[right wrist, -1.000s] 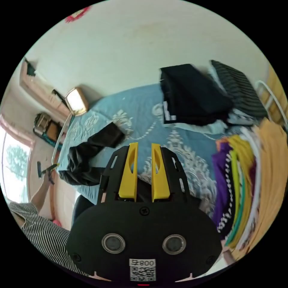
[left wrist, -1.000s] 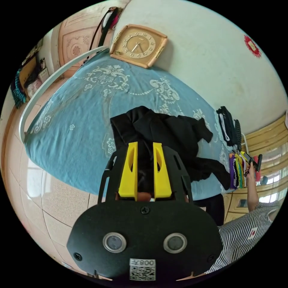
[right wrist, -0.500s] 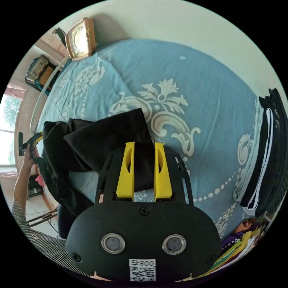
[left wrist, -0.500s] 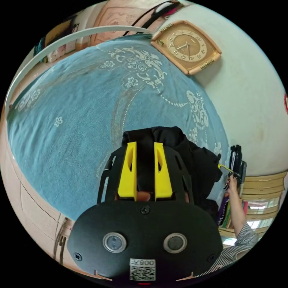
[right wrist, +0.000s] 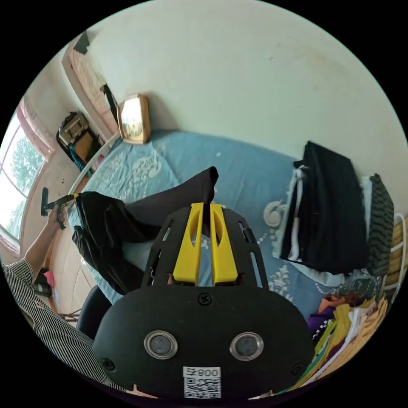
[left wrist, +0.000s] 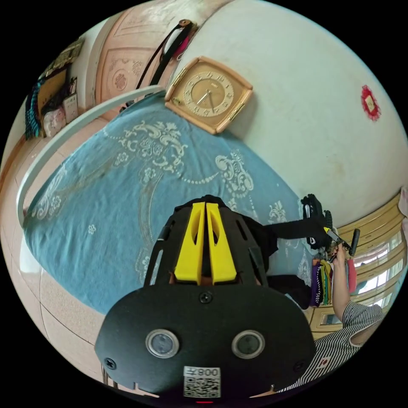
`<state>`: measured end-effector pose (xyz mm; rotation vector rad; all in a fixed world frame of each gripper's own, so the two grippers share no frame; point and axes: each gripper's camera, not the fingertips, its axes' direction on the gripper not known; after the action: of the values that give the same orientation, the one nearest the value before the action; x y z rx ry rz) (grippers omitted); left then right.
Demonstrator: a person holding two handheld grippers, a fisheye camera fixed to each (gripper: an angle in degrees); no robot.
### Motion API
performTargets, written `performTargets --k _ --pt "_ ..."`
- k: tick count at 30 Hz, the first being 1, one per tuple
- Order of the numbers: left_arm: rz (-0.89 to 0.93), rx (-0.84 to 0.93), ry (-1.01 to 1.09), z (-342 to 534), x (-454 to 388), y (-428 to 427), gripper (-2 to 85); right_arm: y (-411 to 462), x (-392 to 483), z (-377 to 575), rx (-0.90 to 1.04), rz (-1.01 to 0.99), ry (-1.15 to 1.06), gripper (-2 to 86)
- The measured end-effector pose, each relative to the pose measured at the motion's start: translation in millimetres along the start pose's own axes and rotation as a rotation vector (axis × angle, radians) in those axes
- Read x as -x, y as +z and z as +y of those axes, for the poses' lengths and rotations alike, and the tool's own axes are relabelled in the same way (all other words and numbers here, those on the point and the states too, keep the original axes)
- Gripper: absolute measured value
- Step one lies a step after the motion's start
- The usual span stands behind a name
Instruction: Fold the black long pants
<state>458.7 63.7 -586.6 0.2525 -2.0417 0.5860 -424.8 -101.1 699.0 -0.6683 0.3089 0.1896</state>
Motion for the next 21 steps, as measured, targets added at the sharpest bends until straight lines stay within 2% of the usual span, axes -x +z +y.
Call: performTargets --k 4,8,11,15,17,19,21 --pt "0.039 -0.078 0.002 -21 -25 -6 0.3 -76 -43 11 -0.161 0.089 0.100 2.2" --pt "-0.010 -0.072 0.000 -44 -55 18 0.4 -97 -76 11 -0.203 0.131 0.182 2.2" --pt "-0.061 -0.031 -0.069 -50 -67 52 0.5 -76 -101 9 -0.125 0.158 0.234 2.4" --pt "-0.056 0.011 -0.110 -44 -91 93 1.1 -11 -128 13 0.080 0.197 0.312 2.2" --pt "-0.023 0.043 -0.046 -39 -115 109 1.8 5 -138 23 0.100 0.211 0.364 1.9" --pt "0.014 0.111 0.064 -33 -148 128 3.1 10 -141 41 0.060 0.139 0.345 2.3" --pt "0.064 0.195 0.223 -22 -203 157 5.4 11 -138 59 0.024 0.124 0.317 3.3"
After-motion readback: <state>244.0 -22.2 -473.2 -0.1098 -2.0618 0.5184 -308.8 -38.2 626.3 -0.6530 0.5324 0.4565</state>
